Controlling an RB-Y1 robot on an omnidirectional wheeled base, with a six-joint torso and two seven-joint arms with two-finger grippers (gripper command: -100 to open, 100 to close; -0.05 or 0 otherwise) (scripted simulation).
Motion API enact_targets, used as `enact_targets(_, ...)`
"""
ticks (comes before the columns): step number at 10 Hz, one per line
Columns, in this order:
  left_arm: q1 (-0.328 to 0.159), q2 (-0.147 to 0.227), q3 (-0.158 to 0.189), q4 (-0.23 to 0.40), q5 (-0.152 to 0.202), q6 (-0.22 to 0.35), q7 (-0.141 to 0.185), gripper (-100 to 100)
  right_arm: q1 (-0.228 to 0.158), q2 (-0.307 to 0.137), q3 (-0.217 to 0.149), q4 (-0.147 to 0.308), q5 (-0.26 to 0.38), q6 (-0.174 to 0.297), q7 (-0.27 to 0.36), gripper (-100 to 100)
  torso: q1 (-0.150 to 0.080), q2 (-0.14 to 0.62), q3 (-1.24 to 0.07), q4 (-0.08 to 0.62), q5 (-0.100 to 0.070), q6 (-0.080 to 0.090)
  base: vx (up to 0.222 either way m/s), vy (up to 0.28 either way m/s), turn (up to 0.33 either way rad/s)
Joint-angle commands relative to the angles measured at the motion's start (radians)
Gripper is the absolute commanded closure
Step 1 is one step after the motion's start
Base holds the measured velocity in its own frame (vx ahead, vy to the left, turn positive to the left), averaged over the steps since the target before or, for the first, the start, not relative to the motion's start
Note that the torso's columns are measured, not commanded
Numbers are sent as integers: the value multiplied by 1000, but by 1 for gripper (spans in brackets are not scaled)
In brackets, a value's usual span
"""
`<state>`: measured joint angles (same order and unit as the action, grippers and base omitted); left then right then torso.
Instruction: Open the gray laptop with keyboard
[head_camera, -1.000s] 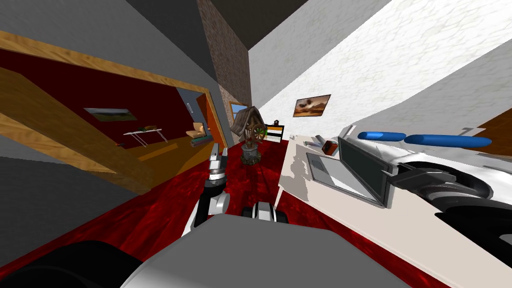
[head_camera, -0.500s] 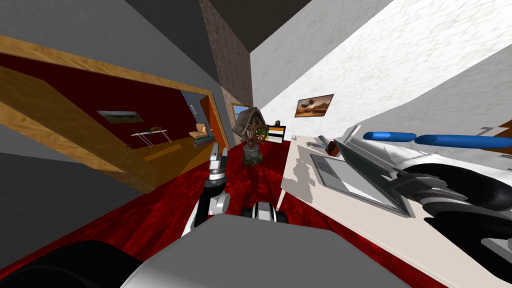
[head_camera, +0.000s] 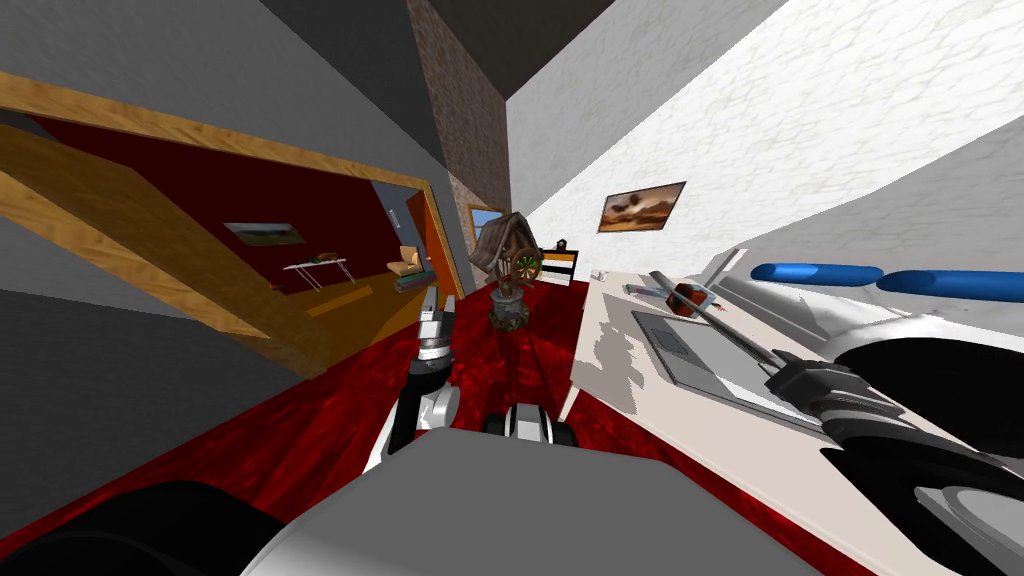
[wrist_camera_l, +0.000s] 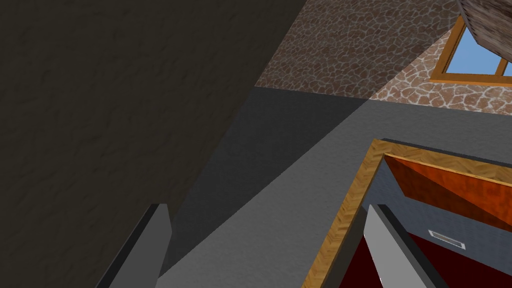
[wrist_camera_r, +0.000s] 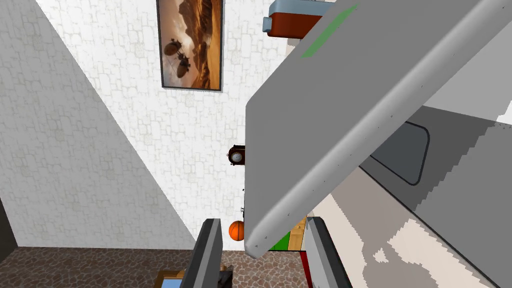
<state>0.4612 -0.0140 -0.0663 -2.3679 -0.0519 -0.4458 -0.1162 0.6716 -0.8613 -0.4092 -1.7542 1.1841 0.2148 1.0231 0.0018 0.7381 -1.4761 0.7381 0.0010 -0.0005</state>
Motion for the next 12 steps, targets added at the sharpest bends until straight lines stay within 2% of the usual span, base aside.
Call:
enact_targets(1,0,0,0,0,0,0,0,0,3,3,24,-7,16,26,28,100,0,2,1,1,1,1,1,10,4)
enact_targets(2,0,0,0,0,0,0,0,0,-1,24,55,-1,53,60,62,100,-1,3,1,1,1,1,-6,-9,26)
enact_targets(3,0,0,0,0,0,0,0,0,-1,24,55,-1,53,60,62,100,-1,2,1,1,0,1,-8,-11,32)
enact_targets(4,0,0,0,0,0,0,0,0,-6,45,82,6,85,88,88,100,-1,2,1,1,0,2,-11,-15,43)
enact_targets(5,0,0,0,0,0,0,0,0,11,9,43,0,53,52,61,-100,-1,2,1,0,-1,2,17,21,-74)
enact_targets(7,0,0,0,0,0,0,0,0,30,-35,8,-1,20,25,47,-100,1,-1,-1,0,0,1,34,46,-127)
enact_targets(11,0,0,0,0,0,0,0,0,56,-93,-38,-2,-24,-11,28,-100,-2,0,1,0,-1,1,23,37,-85)
enact_targets(12,0,0,0,0,0,0,0,0,58,-88,-28,-8,-25,1,34,-100,-3,0,0,0,-1,0,4,8,-17)
